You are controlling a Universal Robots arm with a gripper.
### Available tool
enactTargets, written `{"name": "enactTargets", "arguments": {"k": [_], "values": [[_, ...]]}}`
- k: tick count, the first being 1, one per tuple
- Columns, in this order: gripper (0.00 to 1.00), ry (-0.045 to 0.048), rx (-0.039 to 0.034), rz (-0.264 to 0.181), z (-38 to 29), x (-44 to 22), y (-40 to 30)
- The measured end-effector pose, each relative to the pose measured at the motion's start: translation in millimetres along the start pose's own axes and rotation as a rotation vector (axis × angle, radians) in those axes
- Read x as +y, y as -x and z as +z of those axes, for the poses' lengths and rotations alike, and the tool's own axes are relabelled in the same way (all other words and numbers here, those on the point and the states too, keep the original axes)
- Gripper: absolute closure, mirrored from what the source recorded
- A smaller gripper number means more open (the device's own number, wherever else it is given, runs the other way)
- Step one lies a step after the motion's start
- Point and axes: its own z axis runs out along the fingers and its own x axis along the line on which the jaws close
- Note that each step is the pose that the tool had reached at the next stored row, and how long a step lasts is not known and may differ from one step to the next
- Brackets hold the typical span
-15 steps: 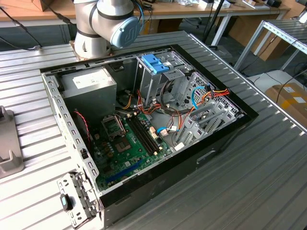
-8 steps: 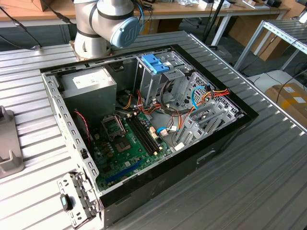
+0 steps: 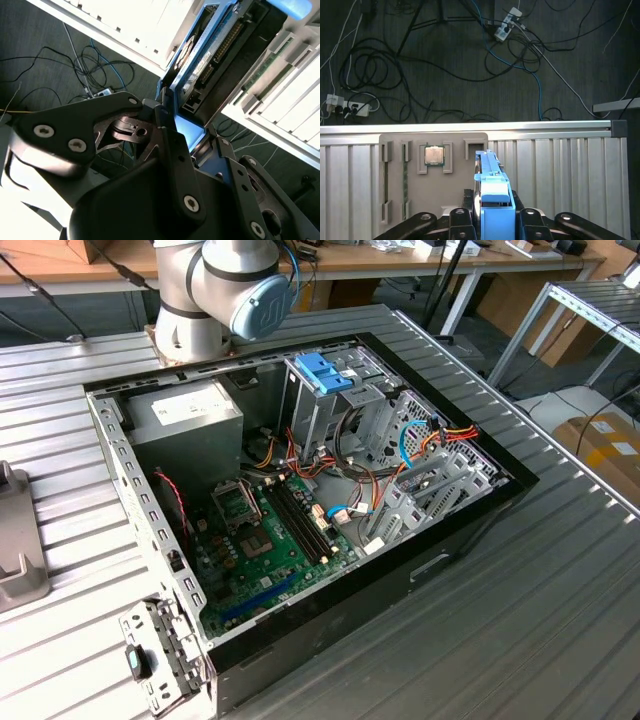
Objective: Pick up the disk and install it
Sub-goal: 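Pick up the disk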
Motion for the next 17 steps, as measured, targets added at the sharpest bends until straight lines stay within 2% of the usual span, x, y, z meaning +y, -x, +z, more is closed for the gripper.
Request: {"name": "enactTargets", "arguments": {"k": [17], "values": [[0.63, 0.0, 0.0, 0.0, -7.8, 0.4, 0.8]]}}
